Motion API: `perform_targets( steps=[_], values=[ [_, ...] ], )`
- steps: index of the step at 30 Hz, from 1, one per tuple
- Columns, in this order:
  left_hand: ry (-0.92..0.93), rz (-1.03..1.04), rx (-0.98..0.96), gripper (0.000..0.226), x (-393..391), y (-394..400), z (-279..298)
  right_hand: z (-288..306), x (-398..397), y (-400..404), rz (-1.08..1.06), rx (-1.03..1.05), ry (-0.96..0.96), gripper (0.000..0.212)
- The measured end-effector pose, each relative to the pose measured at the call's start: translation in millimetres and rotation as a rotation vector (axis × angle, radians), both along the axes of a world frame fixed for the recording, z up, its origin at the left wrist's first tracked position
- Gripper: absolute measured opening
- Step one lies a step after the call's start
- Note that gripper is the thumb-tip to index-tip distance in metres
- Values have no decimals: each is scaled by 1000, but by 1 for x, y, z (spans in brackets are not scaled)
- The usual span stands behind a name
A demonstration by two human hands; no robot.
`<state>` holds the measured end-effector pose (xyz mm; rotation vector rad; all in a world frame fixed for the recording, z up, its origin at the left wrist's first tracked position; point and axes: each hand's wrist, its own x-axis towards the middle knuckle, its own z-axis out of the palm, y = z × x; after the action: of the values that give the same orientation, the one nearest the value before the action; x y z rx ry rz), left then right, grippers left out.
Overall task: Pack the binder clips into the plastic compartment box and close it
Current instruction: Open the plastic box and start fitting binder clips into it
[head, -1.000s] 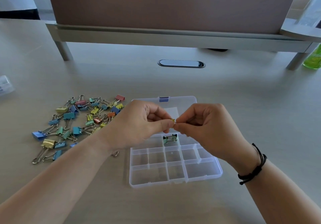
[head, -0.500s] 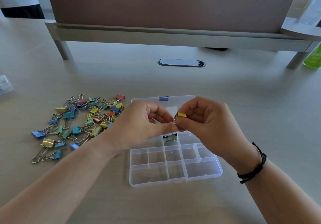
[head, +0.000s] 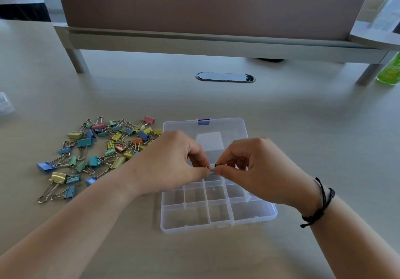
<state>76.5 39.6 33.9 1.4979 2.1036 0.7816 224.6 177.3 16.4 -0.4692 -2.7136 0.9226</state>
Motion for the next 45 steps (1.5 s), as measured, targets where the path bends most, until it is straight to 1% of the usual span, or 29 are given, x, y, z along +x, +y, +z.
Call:
perform_targets(
  steps=[3, 8, 13, 15, 18, 21, 22, 23, 24, 25, 27, 28, 29, 31, 34, 36, 39, 42, 44, 45],
  values=[
    [21, -19, -29, 6, 1, 0, 0, -1, -1, 0, 32, 58, -64, 9],
    [24, -2, 10, 12, 2, 0, 0, -1, -2, -1, 14, 83, -61, 7],
    [37, 50, 48, 19, 8, 3, -7, -3, -5, -6, -31, 61, -63, 9],
    [66, 84, 68, 19, 8, 6, -13, -4, -6, -8, -66, 37, -51, 8],
    [111, 105, 45, 16, 6, 8, -18, -6, -7, -8, -98, -15, -51, 10],
    [81, 76, 30, 13, 4, 6, -16, -4, -6, -7, -97, -40, -39, 9],
    [35, 90, 40, 11, 3, 6, -14, -3, -5, -6, -99, -64, -16, 9],
    [-54, 132, 67, 8, 2, 7, -12, -1, -5, -6, -104, -104, 25, 9],
    [-203, 195, 108, 4, 1, 8, -9, 0, -4, -6, -110, -149, 82, 8],
    [-403, 260, 148, 2, 0, 9, -5, 2, -4, -6, -117, -187, 146, 6],
    [-822, 332, 197, 10, 2, 11, 1, 6, -4, -9, -113, -234, 250, 4],
    [-957, 332, 203, 16, 4, 11, 3, 6, -4, -12, -100, -253, 282, 8],
    [-1044, 321, 196, 22, 7, 11, 3, 6, -4, -15, -81, -267, 296, 12],
    [-1157, 296, 161, 33, 11, 11, 0, 4, -5, -21, -51, -267, 278, 16],
    [-1258, 305, 146, 36, 12, 13, -5, -1, -8, -22, -56, -260, 244, 11],
    [-1252, 327, 157, 33, 11, 13, -5, -1, -8, -17, -76, -261, 244, 9],
    [-1151, 307, 168, 29, 8, 11, -6, 2, -6, -13, -121, -279, 246, 7],
    [-939, 246, 175, 24, 4, 9, -8, 4, -6, -12, -156, -306, 225, 6],
    [-762, 212, 173, 22, 3, 8, -7, 5, -6, -12, -171, -285, 201, 4],
    [-703, 201, 170, 20, 2, 7, -6, 6, -6, -12, -177, -270, 195, 5]
  ],
)
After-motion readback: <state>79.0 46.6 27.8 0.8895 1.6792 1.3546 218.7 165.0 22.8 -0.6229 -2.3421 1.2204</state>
